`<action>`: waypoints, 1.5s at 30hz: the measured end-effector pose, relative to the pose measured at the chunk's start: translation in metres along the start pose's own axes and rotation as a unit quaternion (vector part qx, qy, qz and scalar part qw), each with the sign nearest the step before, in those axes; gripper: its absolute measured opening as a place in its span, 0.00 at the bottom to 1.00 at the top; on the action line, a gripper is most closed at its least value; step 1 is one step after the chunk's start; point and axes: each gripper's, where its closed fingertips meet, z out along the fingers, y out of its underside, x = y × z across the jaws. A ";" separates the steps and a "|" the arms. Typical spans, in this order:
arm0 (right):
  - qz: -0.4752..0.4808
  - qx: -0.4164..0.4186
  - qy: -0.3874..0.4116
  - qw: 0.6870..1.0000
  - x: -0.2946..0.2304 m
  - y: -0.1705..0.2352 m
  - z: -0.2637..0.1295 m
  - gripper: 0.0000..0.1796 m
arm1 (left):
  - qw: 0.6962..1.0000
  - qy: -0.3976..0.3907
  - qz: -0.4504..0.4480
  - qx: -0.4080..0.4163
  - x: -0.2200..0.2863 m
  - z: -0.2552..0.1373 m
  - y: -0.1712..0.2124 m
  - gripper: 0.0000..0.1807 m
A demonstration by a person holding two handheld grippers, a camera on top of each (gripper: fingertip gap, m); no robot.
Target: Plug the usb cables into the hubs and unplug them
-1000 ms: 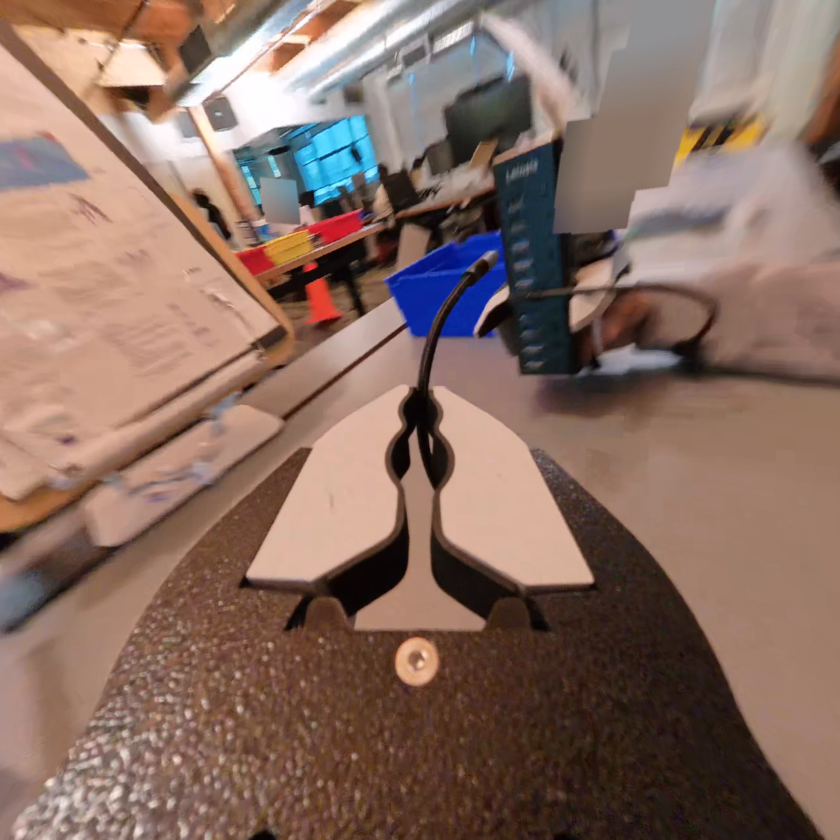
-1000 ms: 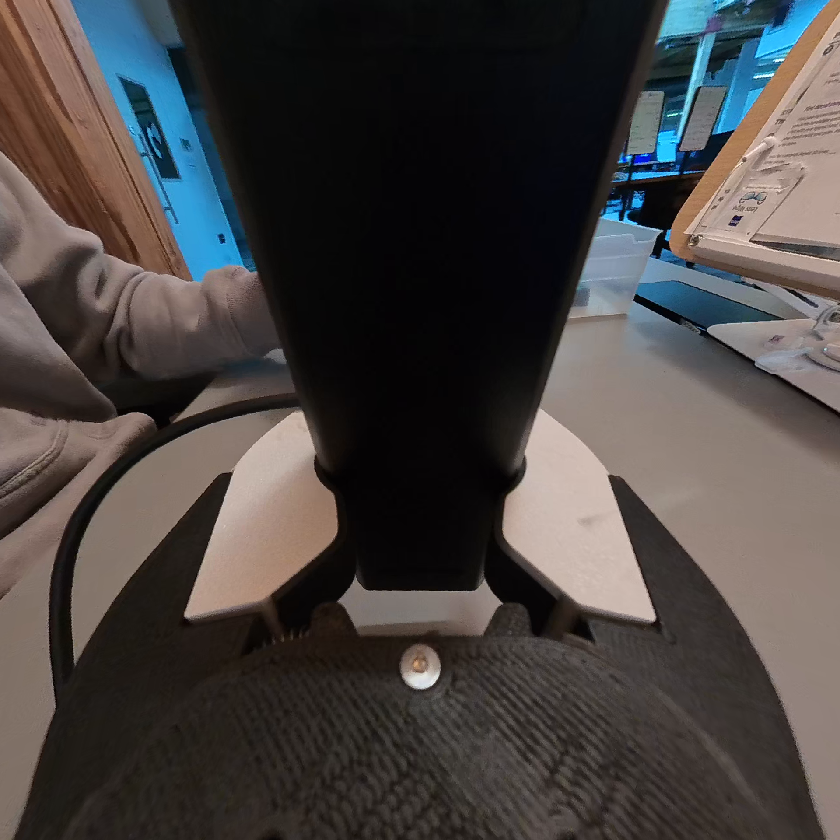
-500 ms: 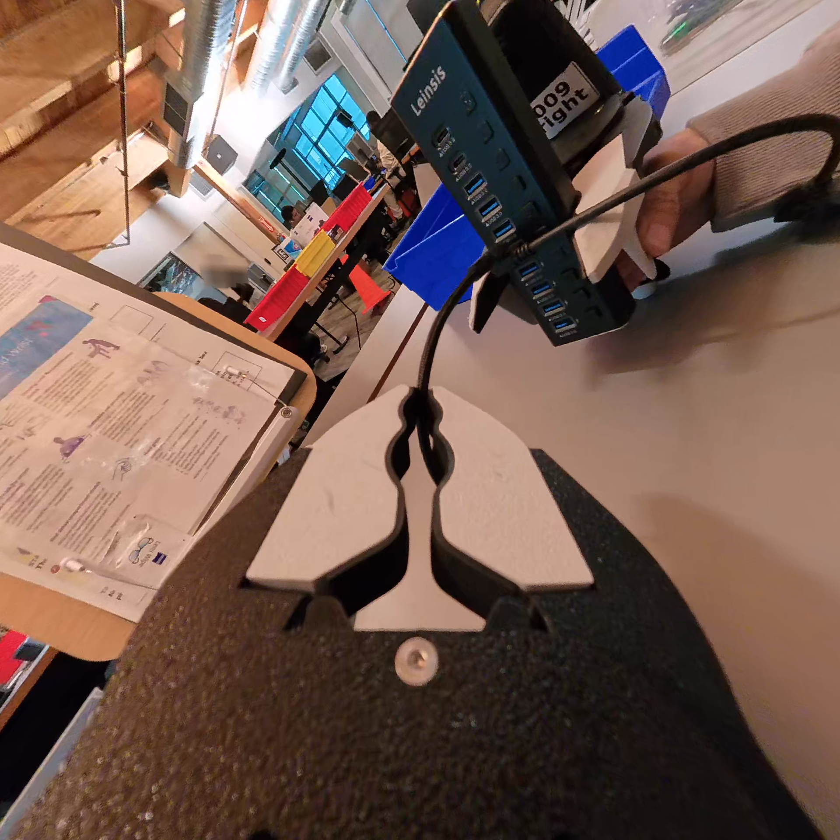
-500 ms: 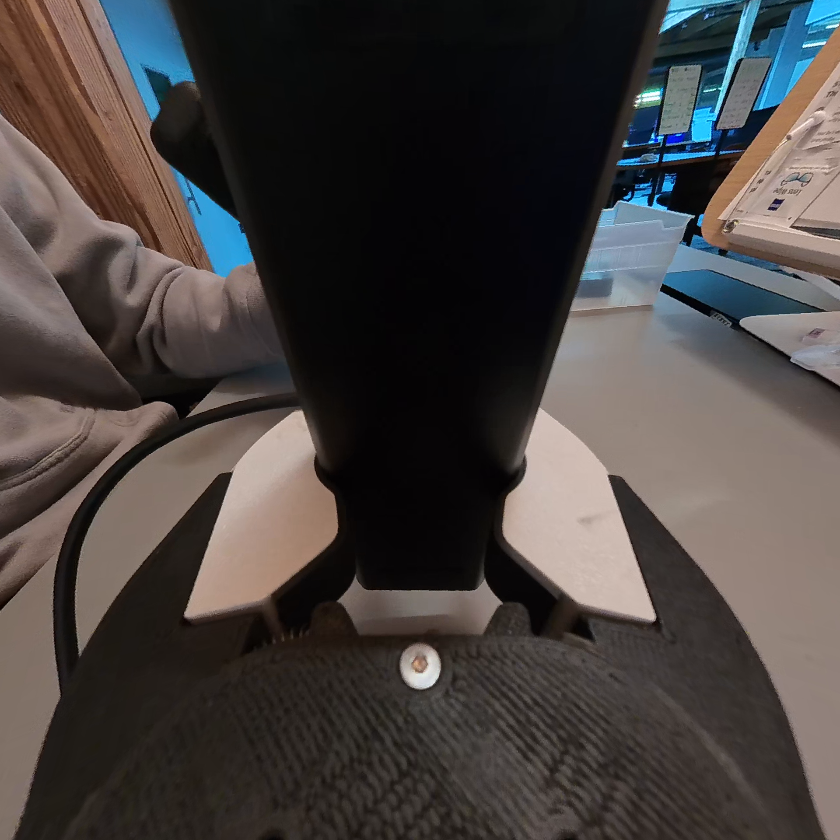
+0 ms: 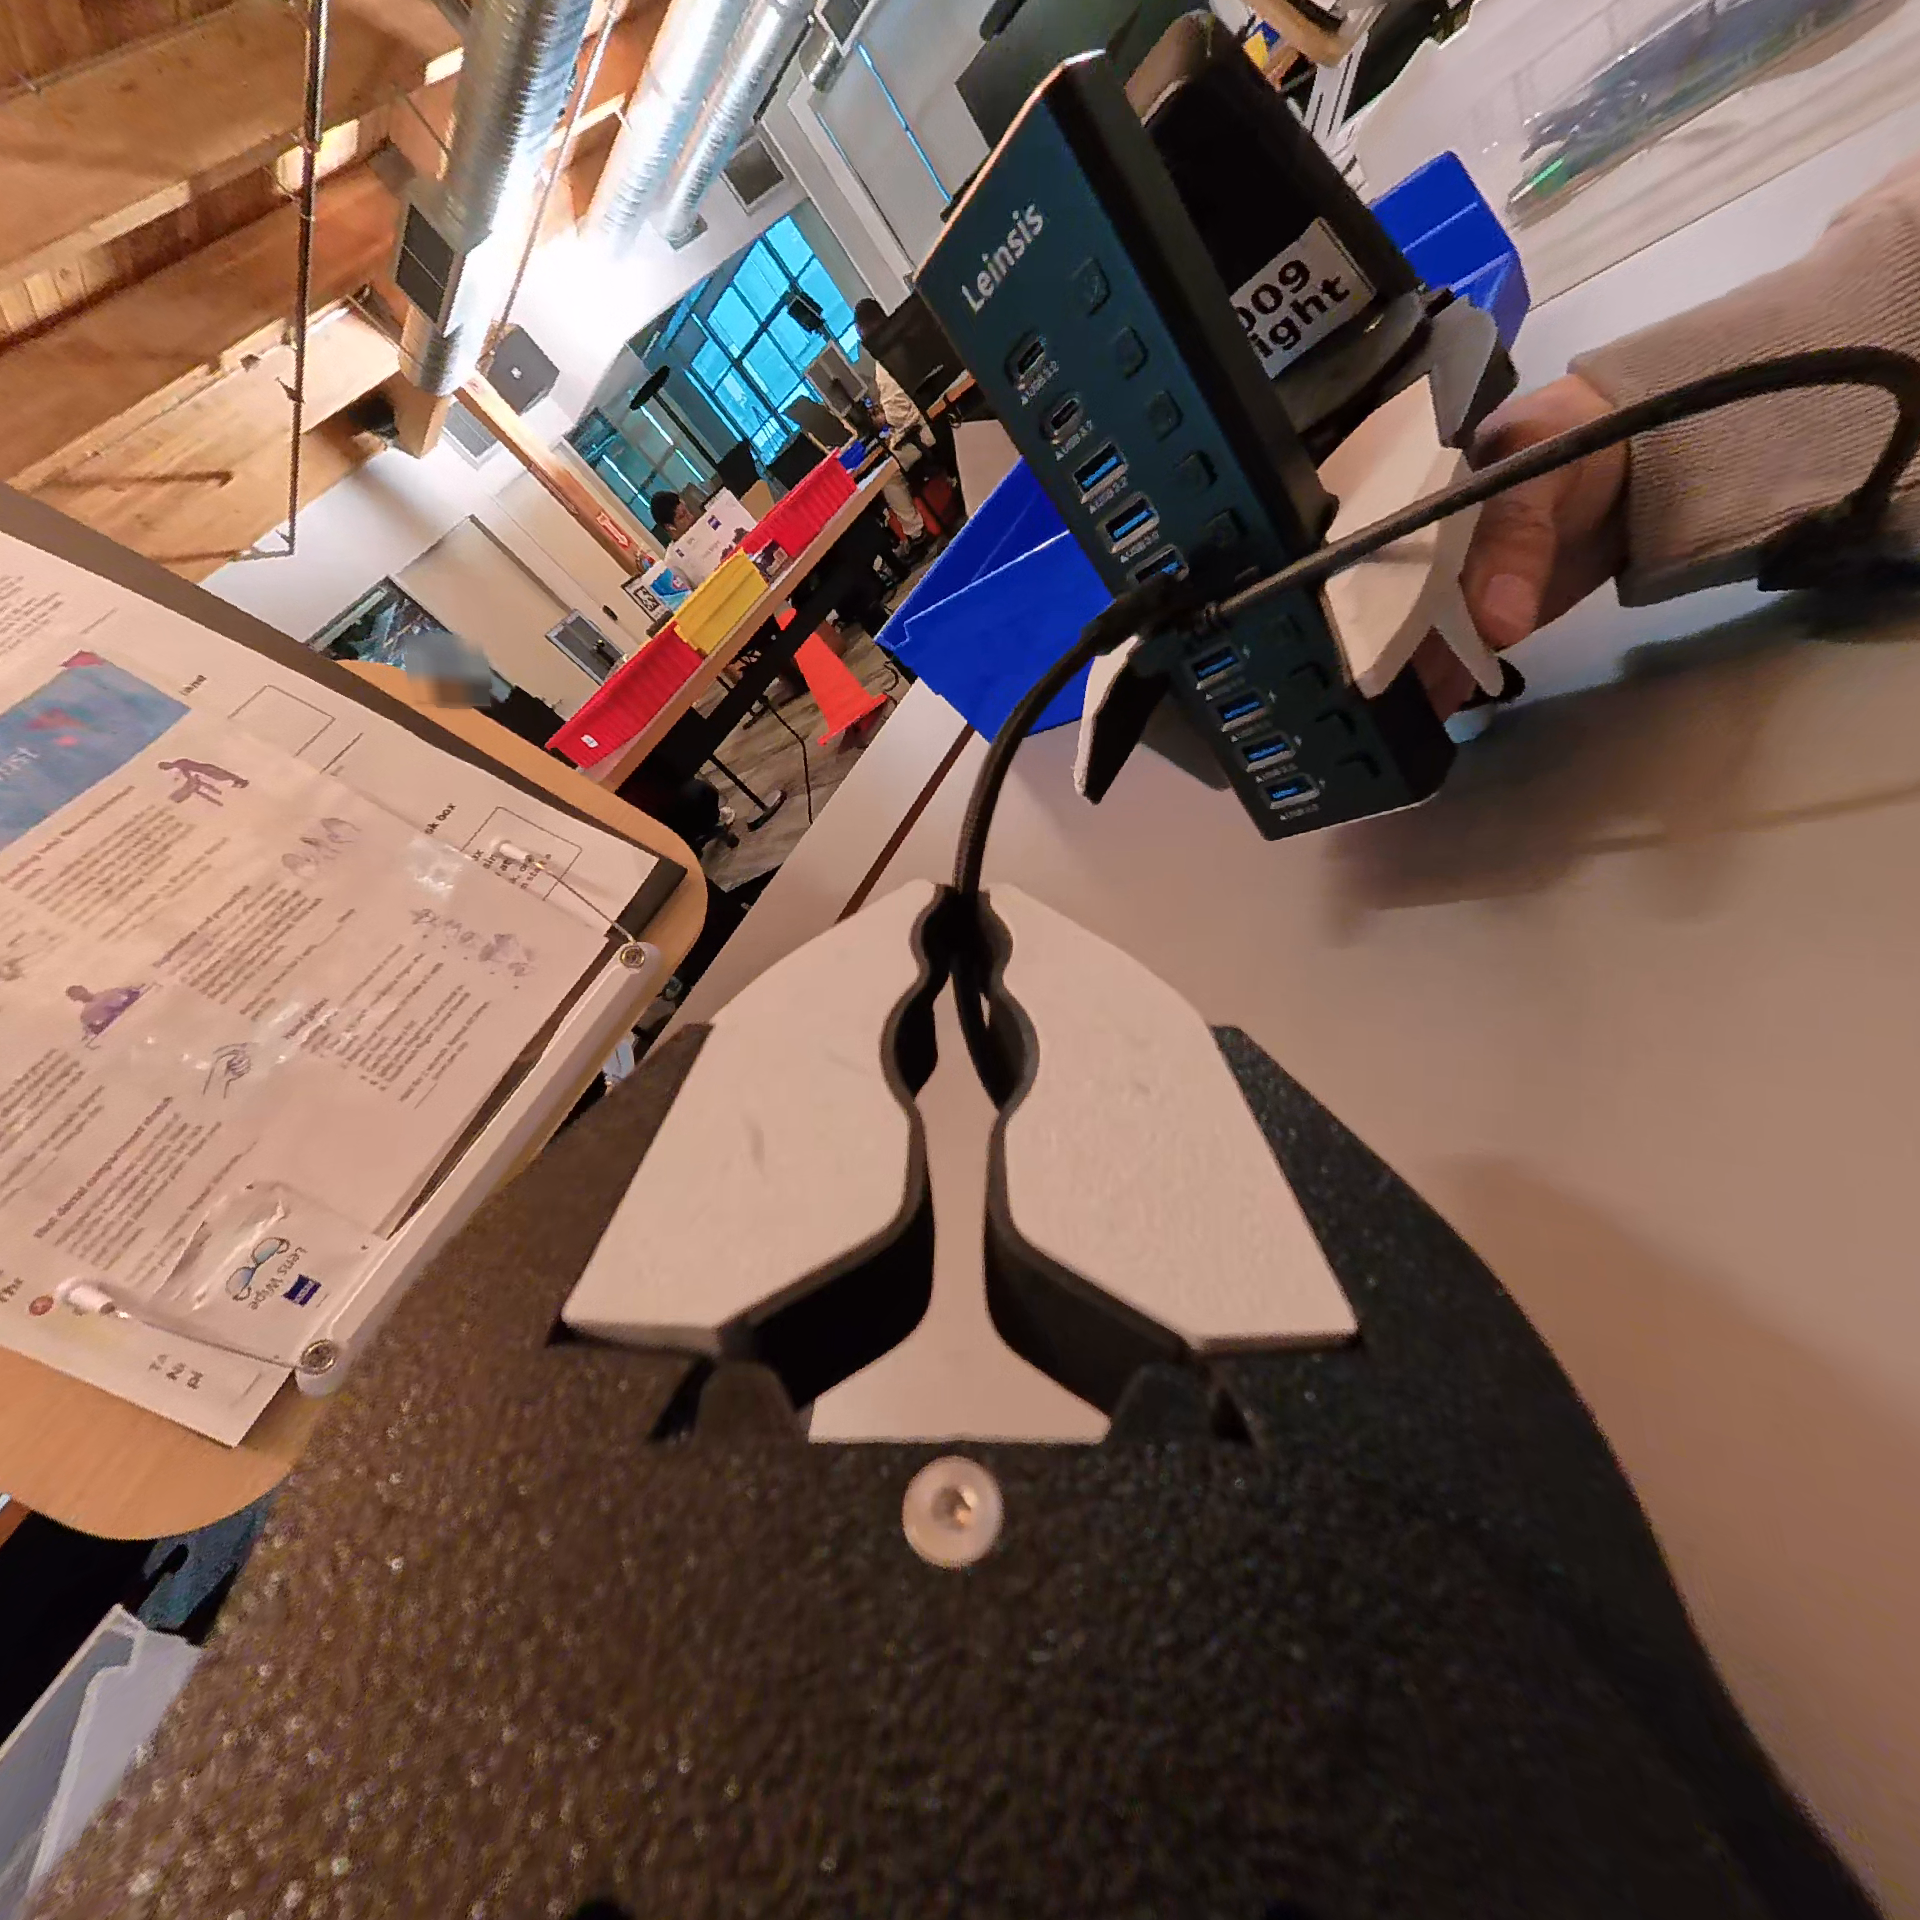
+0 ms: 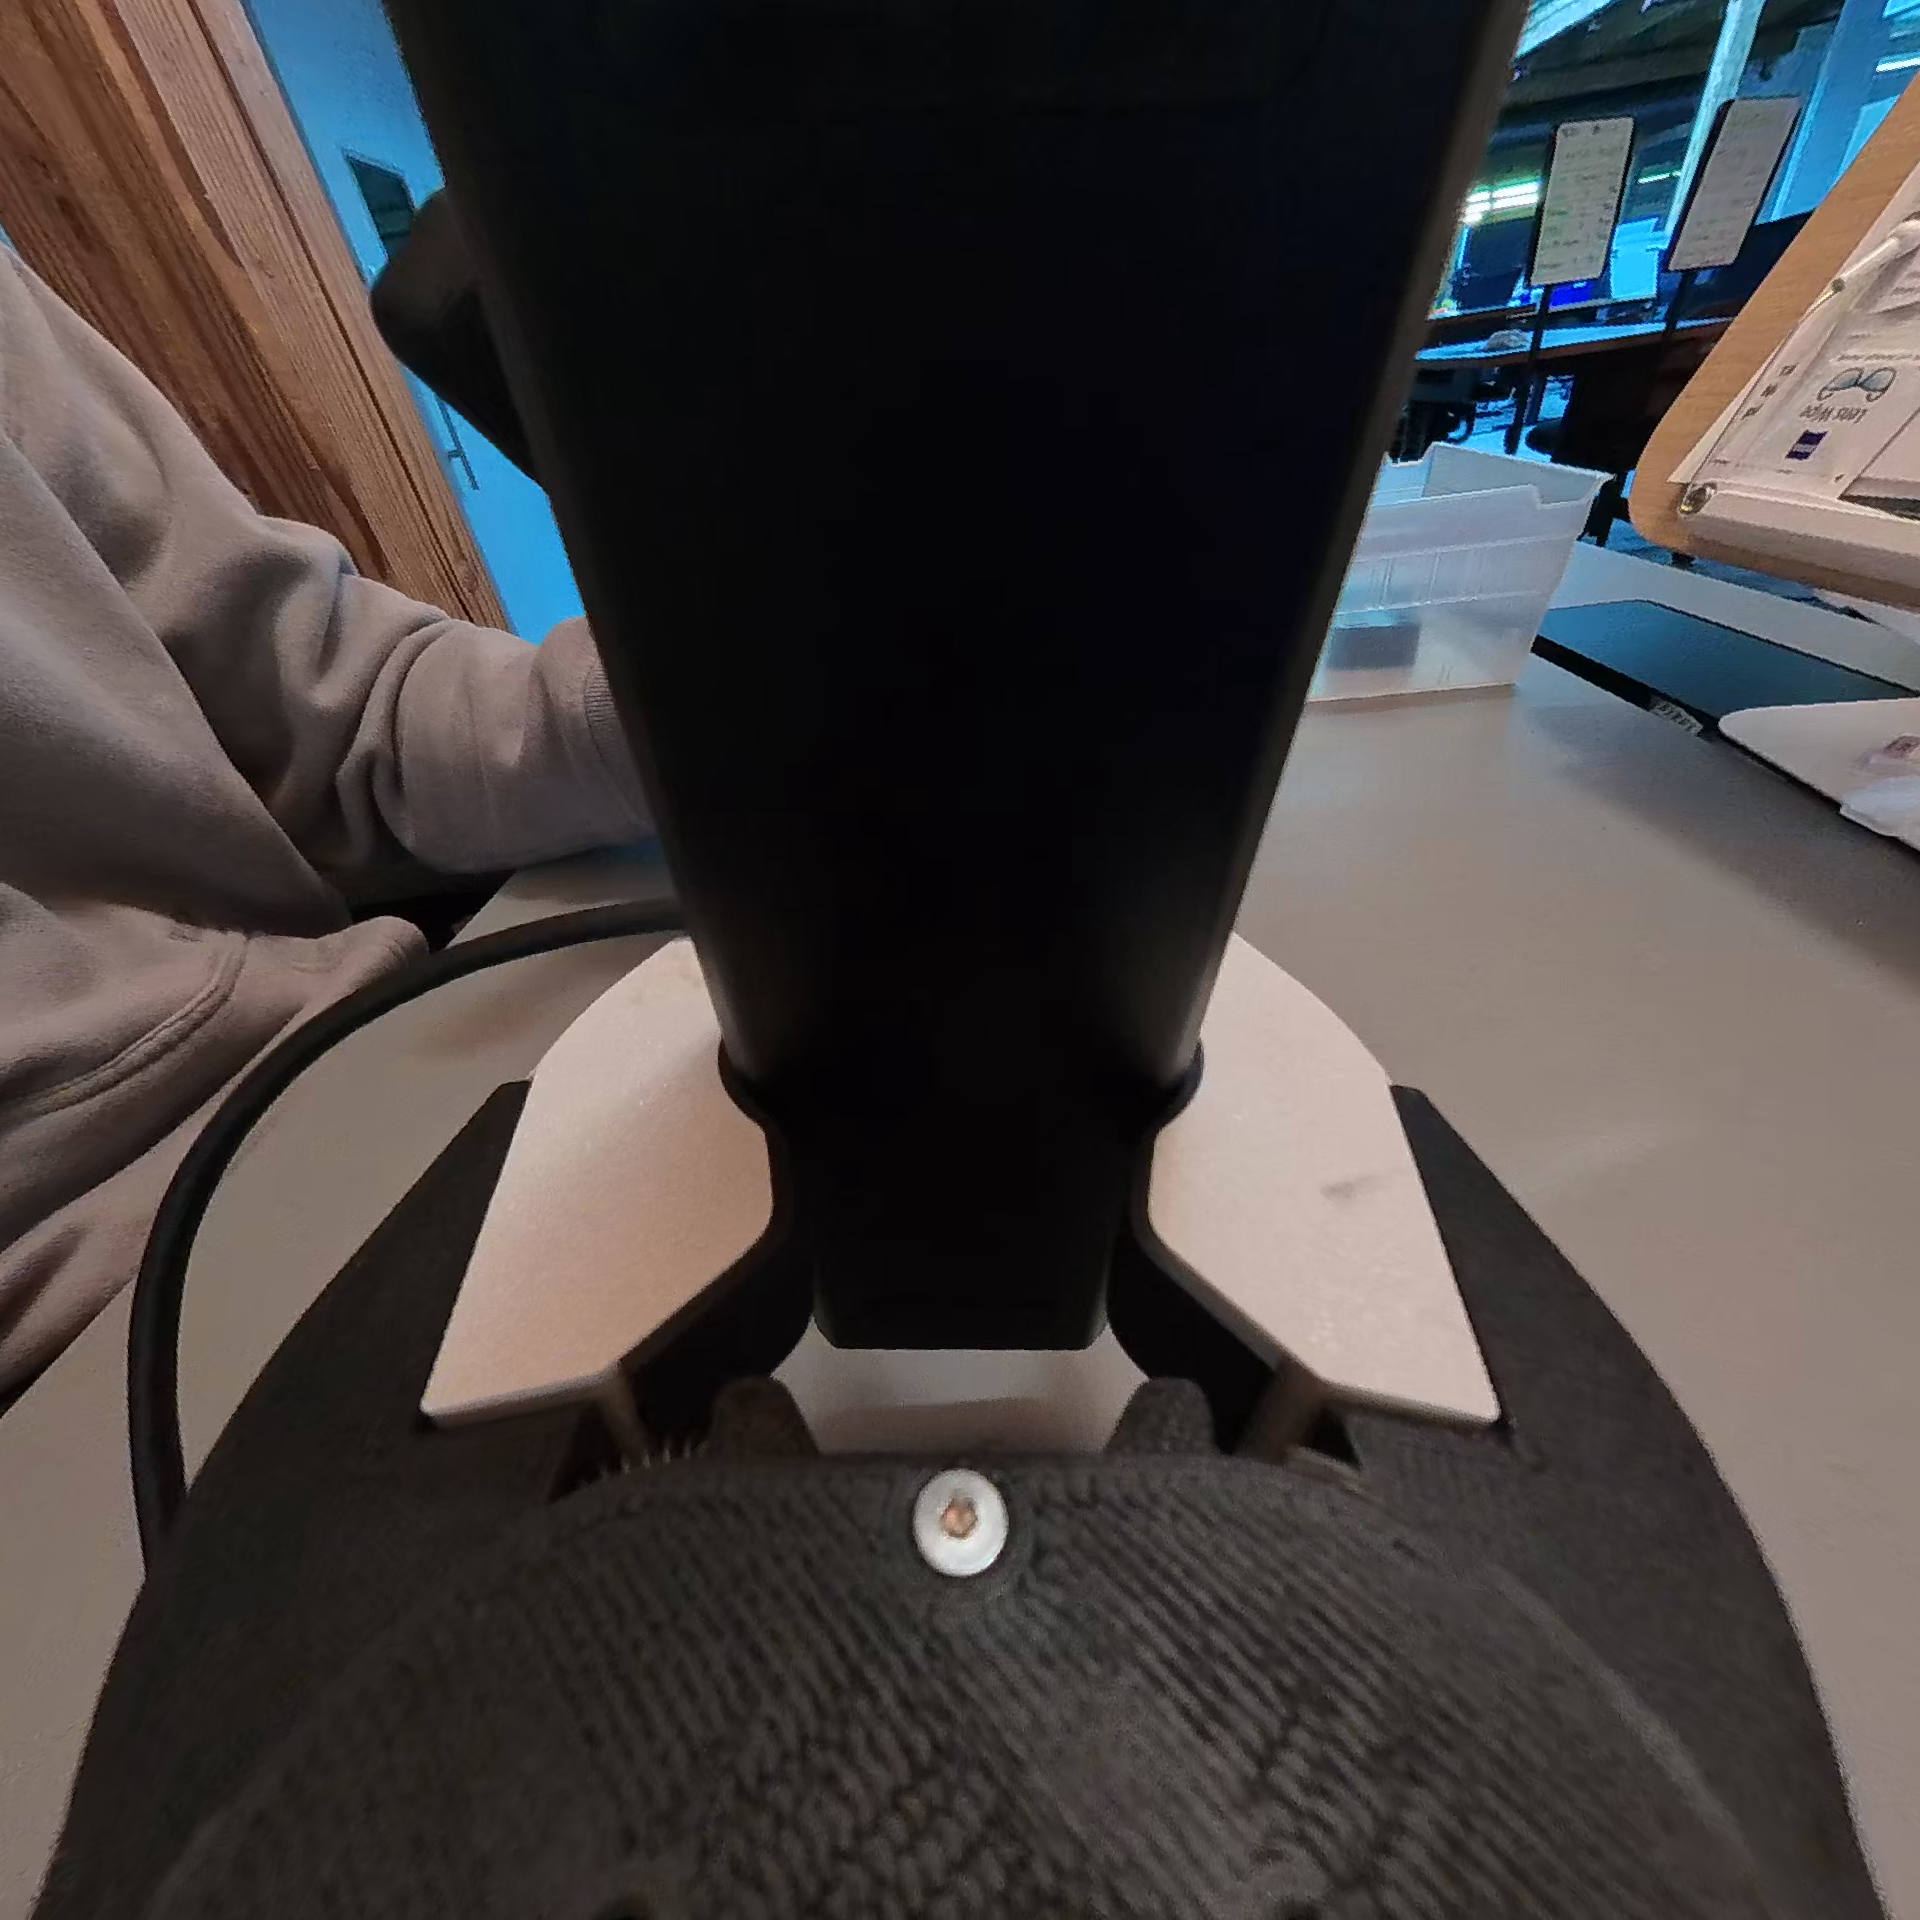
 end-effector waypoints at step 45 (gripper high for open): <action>-0.029 -0.036 0.024 0.999 0.000 0.009 0.006 0.40 | 0.931 0.213 -0.280 -0.099 0.039 0.049 -0.019 0.08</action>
